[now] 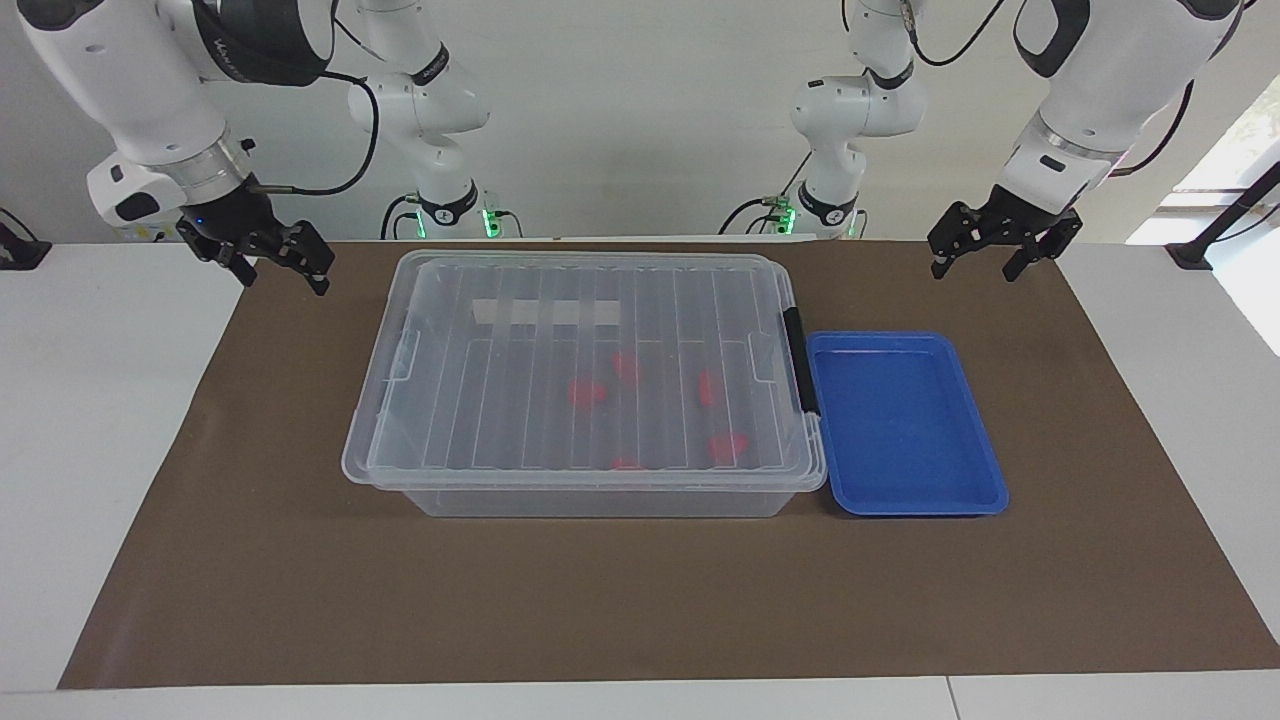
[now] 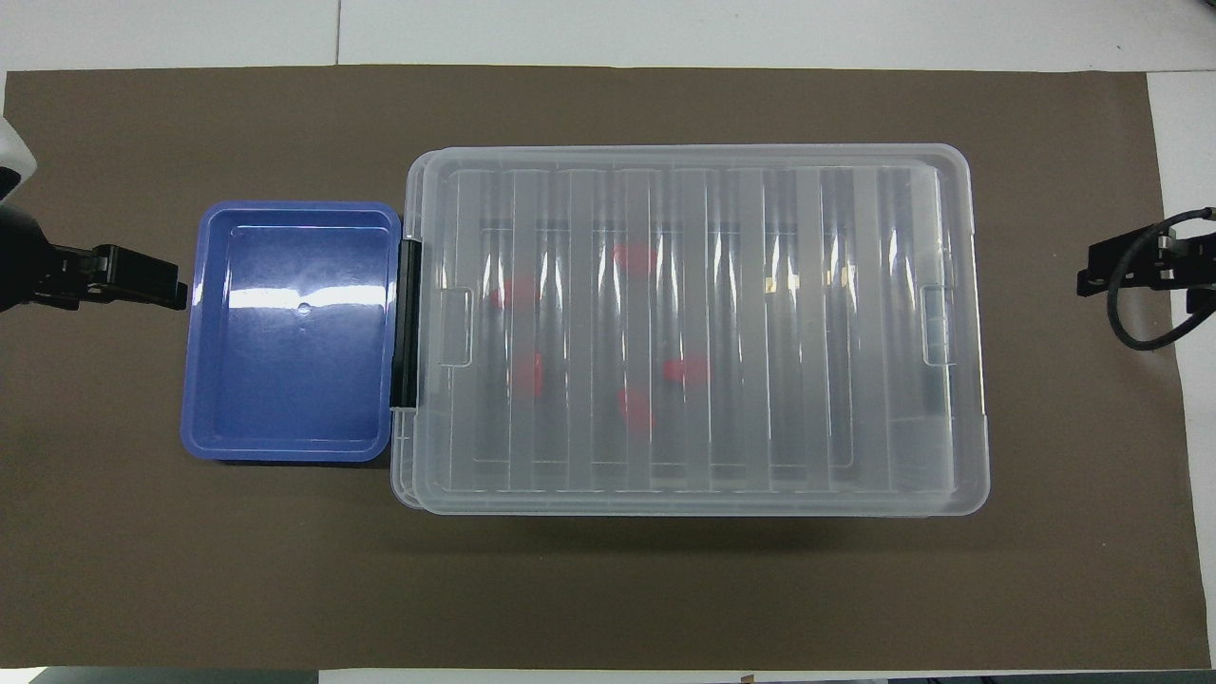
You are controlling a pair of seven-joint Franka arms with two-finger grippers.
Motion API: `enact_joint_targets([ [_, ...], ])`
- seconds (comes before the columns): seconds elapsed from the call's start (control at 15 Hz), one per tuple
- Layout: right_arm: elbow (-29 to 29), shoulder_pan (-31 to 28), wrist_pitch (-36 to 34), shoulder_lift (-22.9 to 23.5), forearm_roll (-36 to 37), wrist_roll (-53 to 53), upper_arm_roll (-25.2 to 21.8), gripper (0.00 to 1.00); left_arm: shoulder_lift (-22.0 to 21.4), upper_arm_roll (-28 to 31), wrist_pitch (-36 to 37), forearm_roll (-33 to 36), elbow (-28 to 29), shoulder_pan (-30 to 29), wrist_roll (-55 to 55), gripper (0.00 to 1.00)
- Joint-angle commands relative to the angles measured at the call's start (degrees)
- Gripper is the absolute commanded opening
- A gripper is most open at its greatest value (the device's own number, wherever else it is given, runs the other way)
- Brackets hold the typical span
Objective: Place red block in blue tray from box
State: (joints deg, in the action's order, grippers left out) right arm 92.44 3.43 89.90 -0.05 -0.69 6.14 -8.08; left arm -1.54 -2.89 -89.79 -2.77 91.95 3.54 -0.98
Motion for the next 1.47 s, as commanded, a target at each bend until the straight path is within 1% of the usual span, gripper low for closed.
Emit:
enact_joint_targets([
  [0.0, -0.3, -0.2, 0.4, 0.3, -0.2, 0.8, 0.3, 1.00, -0.7, 0.6, 0.9, 0.7, 0.3, 0.6, 0.4, 1.00],
  [0.47, 0.6, -0.1, 0.3, -0.2, -0.6, 0.8, 0.4, 1.00, -0.7, 0.6, 0.9, 0.7, 0.2, 0.6, 0.4, 1.00],
  [0.67, 1.3, 1.5, -0.9, -0.6, -0.6, -0.2, 0.6, 1.00, -0.7, 0.6, 0.9, 0.7, 0.2, 0.6, 0.4, 1.00],
  [0.73, 2.3, 1.8, 0.4, -1.0, -0.7, -0.6, 0.7, 1.00, -0.7, 0.6, 0.9, 0.7, 0.3, 0.5, 0.4, 1.00],
  [0.87, 6.2, 1.8, 7.5, -1.6, -0.8, -0.5, 1.0, 1.00, -0.7, 0.6, 0.9, 0.7, 0.2, 0.6, 0.4, 1.00],
  [1.0, 8.3, 2.1, 9.9, -1.1, -0.8, -0.5, 1.1, 1.00, -0.7, 0.6, 0.9, 0.7, 0.3, 0.6, 0.4, 1.00],
  [1.2, 13.4, 2.5, 14.9, -0.3, -0.9, -0.5, 1.1, 1.00, -0.7, 0.6, 0.9, 0.7, 0.2, 0.6, 0.4, 1.00],
  [1.33, 14.7, 3.6, 16.9, 0.7, -1.3, -0.2, 1.2, 1.00, -0.7, 0.6, 0.9, 0.7, 0.3, 0.6, 0.4, 1.00],
  [1.4, 14.7, 3.7, 17.5, 1.0, -2.7, 0.1, 1.3, 1.00, -0.7, 0.6, 0.9, 0.7, 0.3, 0.6, 0.4, 1.00],
])
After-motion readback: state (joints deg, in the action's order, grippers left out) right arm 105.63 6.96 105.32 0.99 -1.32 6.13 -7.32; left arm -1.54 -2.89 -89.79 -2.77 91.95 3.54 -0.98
